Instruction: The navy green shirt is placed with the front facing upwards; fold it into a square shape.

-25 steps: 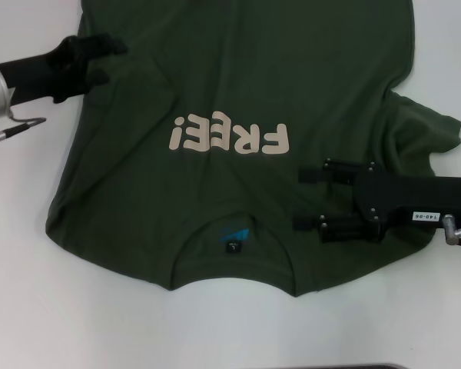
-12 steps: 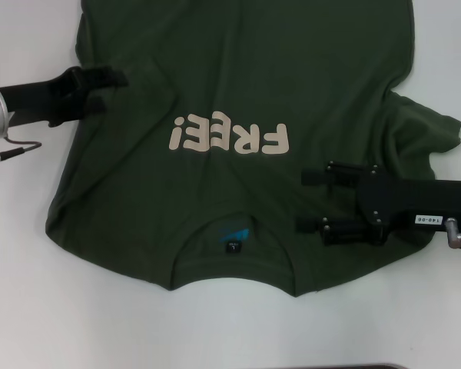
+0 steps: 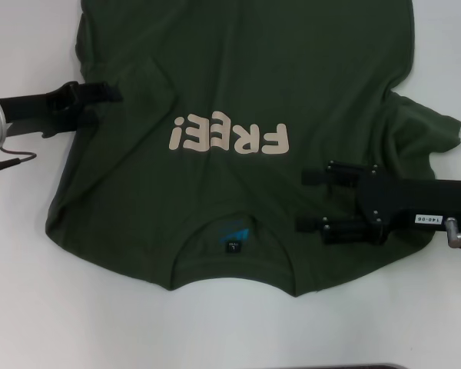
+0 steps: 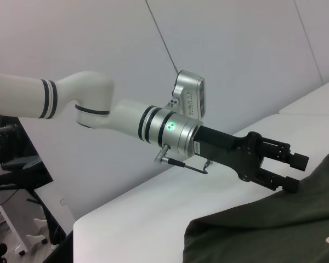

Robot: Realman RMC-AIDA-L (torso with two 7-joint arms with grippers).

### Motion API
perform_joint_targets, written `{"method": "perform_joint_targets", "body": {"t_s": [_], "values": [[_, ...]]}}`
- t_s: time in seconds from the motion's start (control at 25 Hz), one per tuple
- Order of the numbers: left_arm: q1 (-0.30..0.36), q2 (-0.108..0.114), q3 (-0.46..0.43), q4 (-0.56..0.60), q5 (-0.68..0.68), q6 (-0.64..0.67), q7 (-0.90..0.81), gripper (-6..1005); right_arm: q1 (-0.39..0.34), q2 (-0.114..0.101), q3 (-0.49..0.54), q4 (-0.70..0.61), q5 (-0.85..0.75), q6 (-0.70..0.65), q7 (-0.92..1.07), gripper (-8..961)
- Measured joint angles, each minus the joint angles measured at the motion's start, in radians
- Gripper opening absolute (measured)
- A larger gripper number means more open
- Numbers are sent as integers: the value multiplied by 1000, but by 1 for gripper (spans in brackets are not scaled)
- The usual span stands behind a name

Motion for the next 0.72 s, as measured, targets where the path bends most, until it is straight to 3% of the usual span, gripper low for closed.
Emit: {"method": "perform_joint_targets", "body": {"t_s": [0.72], "values": [[13, -7, -5, 0, 3, 17, -8, 717, 9, -2, 0, -1, 1, 5, 0, 928]]}}
